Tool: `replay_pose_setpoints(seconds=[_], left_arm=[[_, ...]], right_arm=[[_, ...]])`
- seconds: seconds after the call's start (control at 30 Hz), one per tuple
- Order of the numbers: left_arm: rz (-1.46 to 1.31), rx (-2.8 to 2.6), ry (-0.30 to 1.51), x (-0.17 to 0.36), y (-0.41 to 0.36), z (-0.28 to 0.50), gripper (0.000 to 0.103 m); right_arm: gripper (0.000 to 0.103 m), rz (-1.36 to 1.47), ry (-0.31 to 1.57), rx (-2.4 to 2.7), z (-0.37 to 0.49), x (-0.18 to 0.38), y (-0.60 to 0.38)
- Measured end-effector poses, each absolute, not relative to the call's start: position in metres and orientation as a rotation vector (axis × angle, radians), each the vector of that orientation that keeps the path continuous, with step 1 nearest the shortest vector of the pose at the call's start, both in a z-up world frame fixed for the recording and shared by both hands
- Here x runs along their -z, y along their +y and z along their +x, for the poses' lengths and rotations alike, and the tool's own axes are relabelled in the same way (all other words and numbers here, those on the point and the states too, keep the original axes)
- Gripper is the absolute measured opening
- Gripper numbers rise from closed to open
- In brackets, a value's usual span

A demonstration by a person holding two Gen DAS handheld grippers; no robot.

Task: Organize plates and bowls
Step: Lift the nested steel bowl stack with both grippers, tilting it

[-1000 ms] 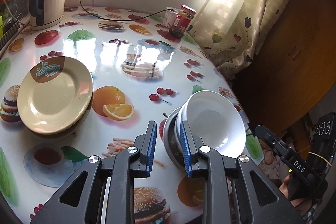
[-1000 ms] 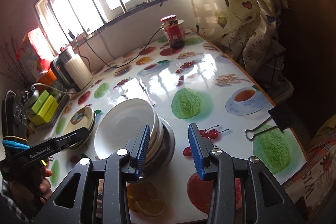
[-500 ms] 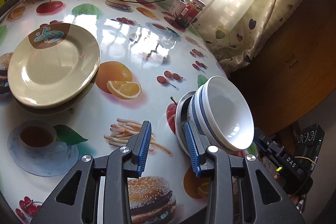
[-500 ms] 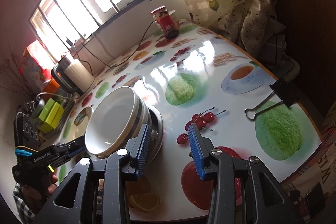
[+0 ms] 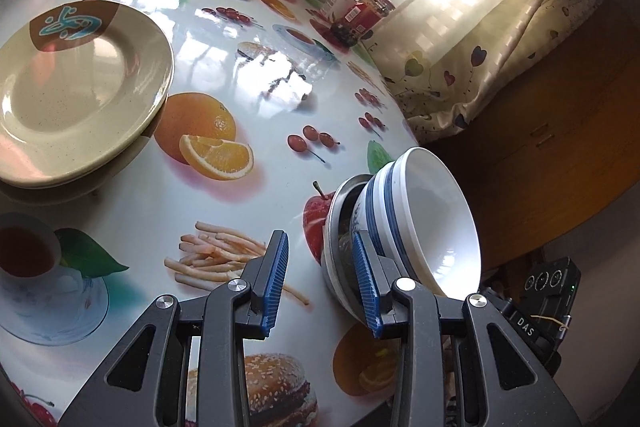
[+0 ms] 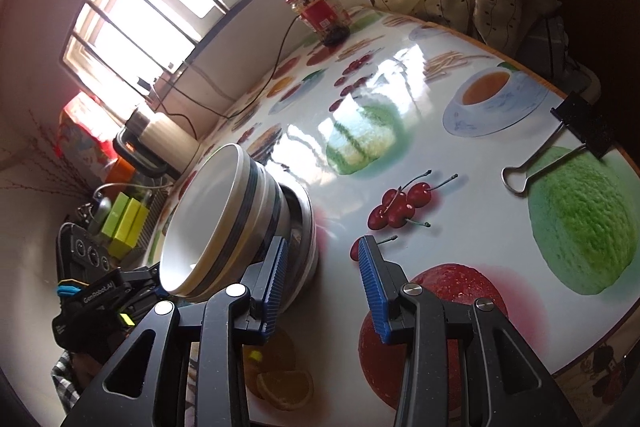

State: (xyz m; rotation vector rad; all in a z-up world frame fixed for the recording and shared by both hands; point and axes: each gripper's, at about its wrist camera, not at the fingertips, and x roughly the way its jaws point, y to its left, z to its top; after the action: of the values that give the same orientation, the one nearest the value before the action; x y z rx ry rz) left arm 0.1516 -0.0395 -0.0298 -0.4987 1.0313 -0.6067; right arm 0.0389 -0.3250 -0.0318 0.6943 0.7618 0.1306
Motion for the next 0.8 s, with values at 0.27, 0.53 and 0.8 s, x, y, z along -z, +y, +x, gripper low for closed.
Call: replay_pose_setpoints(seconds=[0.27,0.53,0.8], left_arm=[[-0.535,0.619,1.061,0.039,-0.039,0.158,0.035],[-0.541,0.634,1.084,0.045,-0.044,0.163,0.035],[-0.547,0.645,1.099,0.050,-0.045,0.166,0.035]], right_arm=[[0.034,0.726,0.774,-0.148,0.047,0.042,-0.328],[0.024,0.755,0.775,-0.202,0.050,0.044,-0.328],[0.021,0.770,0.779,-0.225,0.053,0.047,-0.327]])
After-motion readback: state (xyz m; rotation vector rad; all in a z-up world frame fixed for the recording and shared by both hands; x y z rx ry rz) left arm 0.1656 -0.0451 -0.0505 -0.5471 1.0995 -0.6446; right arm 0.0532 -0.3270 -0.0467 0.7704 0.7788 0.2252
